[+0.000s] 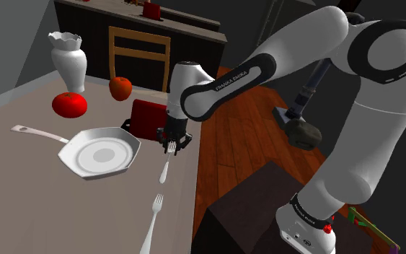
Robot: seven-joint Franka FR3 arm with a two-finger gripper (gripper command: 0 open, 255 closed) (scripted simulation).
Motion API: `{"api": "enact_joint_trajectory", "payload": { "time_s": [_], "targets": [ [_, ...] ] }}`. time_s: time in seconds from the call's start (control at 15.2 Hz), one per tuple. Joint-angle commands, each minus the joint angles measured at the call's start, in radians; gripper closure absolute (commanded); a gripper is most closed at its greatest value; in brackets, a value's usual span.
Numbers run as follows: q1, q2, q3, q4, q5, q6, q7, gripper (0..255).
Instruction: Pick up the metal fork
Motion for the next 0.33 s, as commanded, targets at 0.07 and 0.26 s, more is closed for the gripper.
{"api": "enact_joint_trajectory", "payload": {
  "time_s": [0.07, 0.26],
  "targets": [
    [-0.005, -0.03, 0.006, 0.009, 0.015, -0.038, -0.006, 255],
    [-0.006, -0.041, 0.008, 0.013, 0.021, -0.052, -0.009, 255]
  ]
}}
